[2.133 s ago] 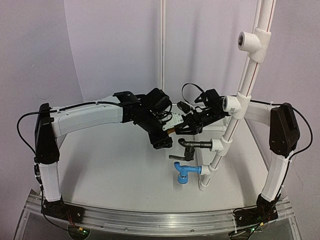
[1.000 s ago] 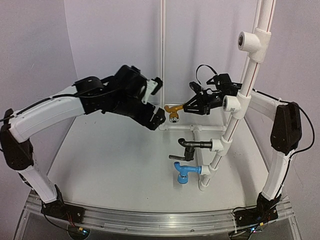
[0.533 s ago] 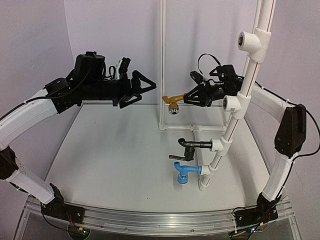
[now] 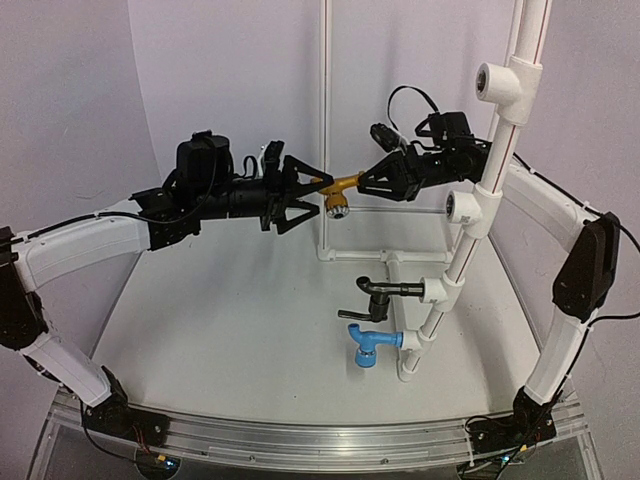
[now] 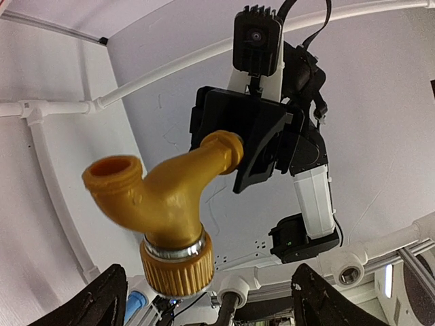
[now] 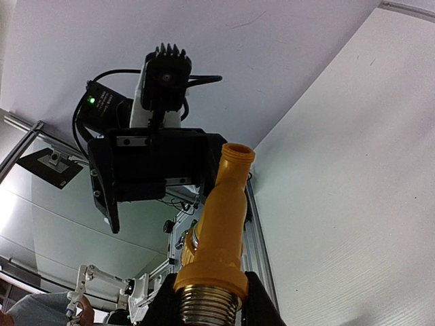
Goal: Install the water faucets
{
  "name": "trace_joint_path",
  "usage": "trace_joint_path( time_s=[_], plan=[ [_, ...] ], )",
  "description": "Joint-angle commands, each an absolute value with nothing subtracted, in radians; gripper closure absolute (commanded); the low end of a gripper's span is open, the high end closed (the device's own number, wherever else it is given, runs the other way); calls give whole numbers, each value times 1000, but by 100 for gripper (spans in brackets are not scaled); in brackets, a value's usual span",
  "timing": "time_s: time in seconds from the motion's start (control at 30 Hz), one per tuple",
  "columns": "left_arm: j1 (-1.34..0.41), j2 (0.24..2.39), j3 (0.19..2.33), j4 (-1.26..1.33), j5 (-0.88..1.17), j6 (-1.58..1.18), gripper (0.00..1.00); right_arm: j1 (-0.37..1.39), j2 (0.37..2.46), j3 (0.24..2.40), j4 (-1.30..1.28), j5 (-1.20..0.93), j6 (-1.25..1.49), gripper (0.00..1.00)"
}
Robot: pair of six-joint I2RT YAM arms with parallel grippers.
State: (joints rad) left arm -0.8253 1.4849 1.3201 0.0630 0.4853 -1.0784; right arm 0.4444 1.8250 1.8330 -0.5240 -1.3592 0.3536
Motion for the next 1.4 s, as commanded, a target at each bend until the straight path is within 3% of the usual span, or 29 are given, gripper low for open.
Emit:
trace_joint_path(
  time_s=[0.0,0.33,0.6,1.1,1.13,1.2,1.23,1.3,1.37],
  plan=[
    [-822,1523,1347,219,532,-1098,20,463,1771,1893,-488,-1405,382,100],
    [-822,1541,1309,439,543,-1133,43,493,1761,1901,-483,-1418,393,100],
    [-822,1585,1343,472,602,-1155,58,502,1791,1931,-480,-1434,409,100],
    [-821,1592,1372,470,627,-1152,69,507,1787,1889,-482,-1462,420,100],
    [-822,1592,1374,469,627,-1152,71,507,1786,1884,-482,-1460,419,100],
    [-821,1590,1378,468,626,-1153,85,507,1783,1879,-484,-1449,410,100],
    [-821,1587,1378,464,622,-1153,91,506,1782,1878,-485,-1441,404,96],
    [-820,1577,1379,436,606,-1155,99,499,1775,1874,-487,-1416,387,69],
    [-819,1559,1379,398,579,-1158,100,472,1763,1860,-488,-1381,368,45]
  ],
)
